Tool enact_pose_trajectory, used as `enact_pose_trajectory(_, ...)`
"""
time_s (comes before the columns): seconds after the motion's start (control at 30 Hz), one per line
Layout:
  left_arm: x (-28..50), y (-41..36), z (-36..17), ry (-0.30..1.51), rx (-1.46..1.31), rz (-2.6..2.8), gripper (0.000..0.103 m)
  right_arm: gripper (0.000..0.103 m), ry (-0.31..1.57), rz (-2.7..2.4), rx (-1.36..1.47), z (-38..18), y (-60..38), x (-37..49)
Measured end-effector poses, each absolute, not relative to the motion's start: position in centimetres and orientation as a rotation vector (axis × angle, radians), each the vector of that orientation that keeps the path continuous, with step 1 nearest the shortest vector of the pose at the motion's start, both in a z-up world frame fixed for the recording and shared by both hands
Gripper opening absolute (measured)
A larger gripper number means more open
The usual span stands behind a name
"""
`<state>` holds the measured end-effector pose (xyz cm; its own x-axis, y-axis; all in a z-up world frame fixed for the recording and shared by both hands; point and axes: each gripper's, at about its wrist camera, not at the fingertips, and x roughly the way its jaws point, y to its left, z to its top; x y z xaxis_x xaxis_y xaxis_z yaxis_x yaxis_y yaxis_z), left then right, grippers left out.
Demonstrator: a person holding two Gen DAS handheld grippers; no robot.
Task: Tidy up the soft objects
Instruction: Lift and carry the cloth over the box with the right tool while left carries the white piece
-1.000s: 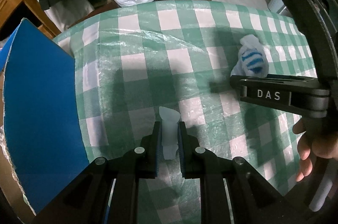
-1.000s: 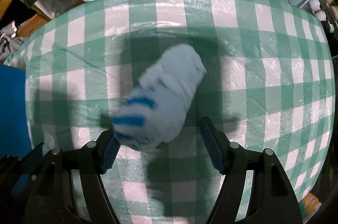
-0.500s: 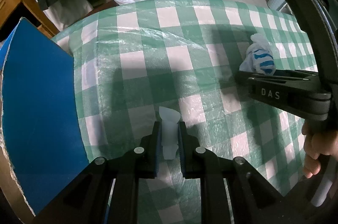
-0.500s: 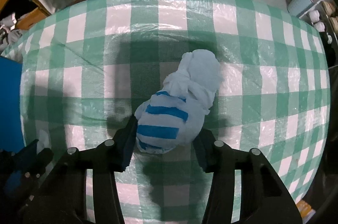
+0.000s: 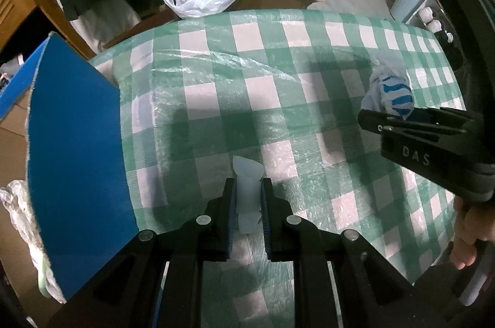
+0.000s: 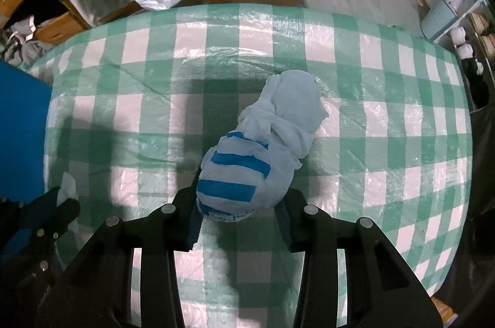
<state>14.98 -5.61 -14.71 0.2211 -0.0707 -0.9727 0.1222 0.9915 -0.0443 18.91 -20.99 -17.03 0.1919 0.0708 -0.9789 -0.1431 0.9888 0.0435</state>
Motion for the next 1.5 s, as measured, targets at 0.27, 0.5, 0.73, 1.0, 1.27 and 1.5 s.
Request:
enact_pose_trajectory(0.27,14.4,-5.6,-13.1,1.307,0.046,-0.135,0.015,0.039,1.324,0.188,-0.093,-14.7,-20.4,17.0)
enact_pose_trajectory(0.5,13.6,-5.7,-11.5,1.268,0.064,-0.129,0.015,0.039,1.272,0.223,-0.131,-12.0,-19.6,15.2)
enact_pose_trajectory(0.73,12.5,-5.5,-10.0,1.232,0.075,-0.124,0.015,0.039,1.219,0.255,-0.162,-9.6,-19.4,13.7)
enact_pose_trajectory(1.0,11.1,-5.4,-8.1,1.187,0.098,-0.117,0.015,0.039,1.157,0.281,-0.186,-7.1,-19.4,11.9)
enact_pose_trajectory(1.27,9.4,-5.1,-6.2,1.139,0.119,-0.109,0.015,0.039,1.116,0.321,-0.18,-5.3,-19.4,9.9)
enact_pose_trajectory(1.5,7.7,-4.0,-5.2,1.117,0.122,-0.1,0.015,0.039,1.08,0.351,-0.172,-3.8,-19.1,8.8)
